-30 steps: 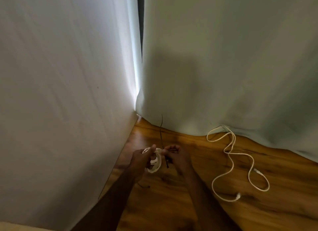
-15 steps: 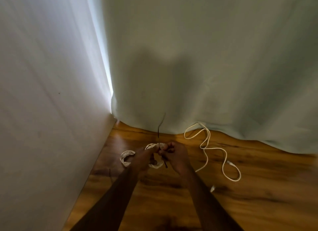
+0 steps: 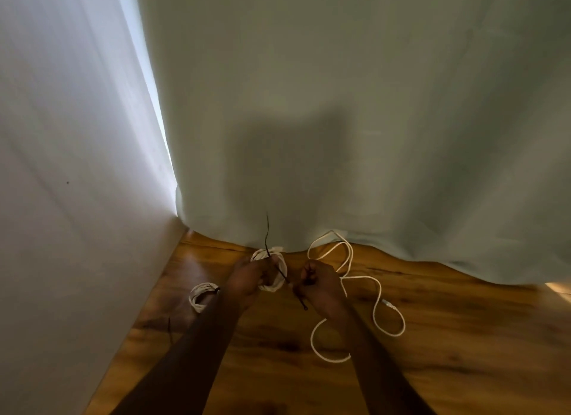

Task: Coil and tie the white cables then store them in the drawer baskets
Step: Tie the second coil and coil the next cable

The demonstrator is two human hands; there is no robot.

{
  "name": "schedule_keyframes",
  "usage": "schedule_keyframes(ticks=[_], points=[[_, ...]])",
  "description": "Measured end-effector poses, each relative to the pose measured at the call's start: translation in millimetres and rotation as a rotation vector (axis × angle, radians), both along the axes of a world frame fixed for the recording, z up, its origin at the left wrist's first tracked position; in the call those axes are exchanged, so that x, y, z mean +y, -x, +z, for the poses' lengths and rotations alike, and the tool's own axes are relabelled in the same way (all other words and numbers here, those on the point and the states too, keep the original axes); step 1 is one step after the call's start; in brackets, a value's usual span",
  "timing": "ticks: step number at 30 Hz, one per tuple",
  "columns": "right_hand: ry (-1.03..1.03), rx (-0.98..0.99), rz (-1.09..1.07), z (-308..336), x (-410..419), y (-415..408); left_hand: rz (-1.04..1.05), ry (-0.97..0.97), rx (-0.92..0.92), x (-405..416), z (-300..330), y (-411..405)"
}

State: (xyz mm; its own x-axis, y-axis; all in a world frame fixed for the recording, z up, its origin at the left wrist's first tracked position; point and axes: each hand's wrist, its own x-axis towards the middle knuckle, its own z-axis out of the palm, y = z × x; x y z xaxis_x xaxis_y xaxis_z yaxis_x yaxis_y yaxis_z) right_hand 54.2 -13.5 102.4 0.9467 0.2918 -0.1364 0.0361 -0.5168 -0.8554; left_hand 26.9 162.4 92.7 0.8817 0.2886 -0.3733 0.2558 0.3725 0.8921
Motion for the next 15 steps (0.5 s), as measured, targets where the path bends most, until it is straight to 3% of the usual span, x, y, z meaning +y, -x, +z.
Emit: schedule_keyframes(ticks=[9,15], points=[[-0.017,-0.043,0.02,0.5,-25.4,-1.5,0.083,0.02,0.045,-3.8,5.2,-15.8],[-0.126,-0.144,0.0,20.4,-3.5,-9.4,-0.067,0.02,-0.053,-28.0,17.8,-14.9]])
